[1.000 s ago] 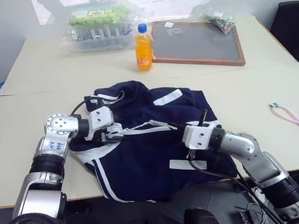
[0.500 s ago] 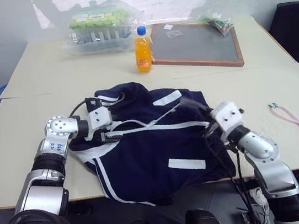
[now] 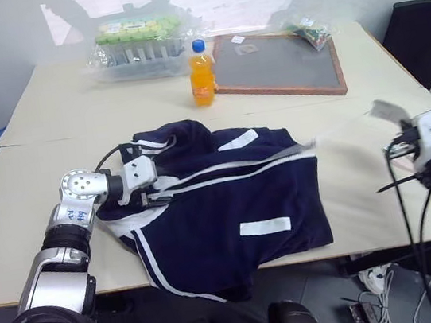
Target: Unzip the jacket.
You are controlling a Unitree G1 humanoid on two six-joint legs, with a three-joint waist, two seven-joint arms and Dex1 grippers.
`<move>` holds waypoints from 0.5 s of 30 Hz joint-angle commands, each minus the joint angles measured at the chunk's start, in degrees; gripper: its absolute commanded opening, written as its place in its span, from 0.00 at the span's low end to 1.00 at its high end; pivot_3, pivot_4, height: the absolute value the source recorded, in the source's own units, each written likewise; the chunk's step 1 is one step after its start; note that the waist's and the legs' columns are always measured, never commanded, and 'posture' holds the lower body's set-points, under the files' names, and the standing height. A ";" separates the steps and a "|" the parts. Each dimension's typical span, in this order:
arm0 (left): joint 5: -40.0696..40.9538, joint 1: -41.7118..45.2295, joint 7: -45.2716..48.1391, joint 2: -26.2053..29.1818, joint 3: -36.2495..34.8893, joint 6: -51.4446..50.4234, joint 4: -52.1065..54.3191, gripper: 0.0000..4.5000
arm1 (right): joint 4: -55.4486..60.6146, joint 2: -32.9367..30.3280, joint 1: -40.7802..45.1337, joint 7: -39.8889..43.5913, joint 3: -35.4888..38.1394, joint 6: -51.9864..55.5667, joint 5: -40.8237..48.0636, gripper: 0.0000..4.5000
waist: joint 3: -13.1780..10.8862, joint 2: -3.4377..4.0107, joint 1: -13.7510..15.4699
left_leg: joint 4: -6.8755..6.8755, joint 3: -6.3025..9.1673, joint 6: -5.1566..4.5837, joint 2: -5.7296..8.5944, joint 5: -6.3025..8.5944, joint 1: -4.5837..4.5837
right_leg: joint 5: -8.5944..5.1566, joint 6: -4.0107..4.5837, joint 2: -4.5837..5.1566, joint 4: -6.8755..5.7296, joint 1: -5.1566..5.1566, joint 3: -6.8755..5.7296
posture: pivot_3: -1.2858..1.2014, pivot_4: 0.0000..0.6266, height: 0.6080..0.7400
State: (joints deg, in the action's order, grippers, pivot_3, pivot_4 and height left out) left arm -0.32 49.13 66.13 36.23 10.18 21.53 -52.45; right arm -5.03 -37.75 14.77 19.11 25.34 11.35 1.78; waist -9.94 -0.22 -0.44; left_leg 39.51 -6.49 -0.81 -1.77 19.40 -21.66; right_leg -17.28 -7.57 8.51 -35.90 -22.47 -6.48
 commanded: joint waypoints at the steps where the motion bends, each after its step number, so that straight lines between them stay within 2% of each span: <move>1: -3.67 -1.99 -1.19 1.70 1.15 -1.14 -2.30 0.81 | -5.65 -4.10 2.42 1.79 1.84 -3.93 1.59 0.01 | 0.00 0.00 -0.20 | -0.13 -0.14 -0.01 0.00 0.00 0.18 | 0.00 0.00 0.00 0.01 0.05 0.13 | 0.52 0.24 1.00; 5: -2.11 -1.94 -0.57 1.72 0.04 -2.58 -1.04 0.81 | -7.18 -5.03 5.16 6.79 -2.16 -4.88 3.12 0.01 | 0.02 0.03 -0.83 | -0.34 -0.31 0.00 -0.01 -0.03 0.39 | 0.00 0.00 0.00 0.03 0.06 0.30 | 0.52 0.24 1.00; 10: 1.97 -2.85 3.30 2.36 -2.52 -8.63 4.77 0.81 | -6.34 -7.50 8.16 21.40 -9.79 -1.92 6.74 0.01 | 0.01 0.03 -1.17 | -0.34 -0.34 -0.01 -0.01 -0.03 0.35 | 0.00 0.00 0.00 0.03 0.01 0.35 | 0.52 0.24 1.00; 12: 3.76 -3.66 5.66 3.87 -3.65 -12.38 8.80 0.84 | -7.70 -10.82 9.50 29.85 -13.22 -0.94 7.56 0.10 | -0.02 0.06 -1.19 | -0.34 -0.35 -0.02 -0.01 -0.02 0.28 | 0.00 0.00 0.00 0.05 -0.07 0.36 | 0.52 0.24 1.00; 15: 8.72 -5.50 10.91 7.99 -6.50 -20.69 17.30 1.00 | -9.26 -18.20 10.28 45.90 -18.08 -0.27 9.45 0.30 | -0.11 0.05 -1.17 | -0.36 -0.35 -0.04 -0.01 -0.01 0.06 | 0.00 0.00 0.00 0.13 -0.24 0.32 | 0.52 0.24 1.00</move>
State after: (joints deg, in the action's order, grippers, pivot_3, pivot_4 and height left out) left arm 5.09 43.91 74.16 41.44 6.71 5.01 -39.99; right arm -14.08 -52.59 24.34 57.06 7.65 10.37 9.47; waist -10.05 -0.17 -1.61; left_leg 39.13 -6.81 -0.86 -1.78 19.40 -21.64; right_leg -17.27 -7.57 8.50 -35.74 -22.73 -6.19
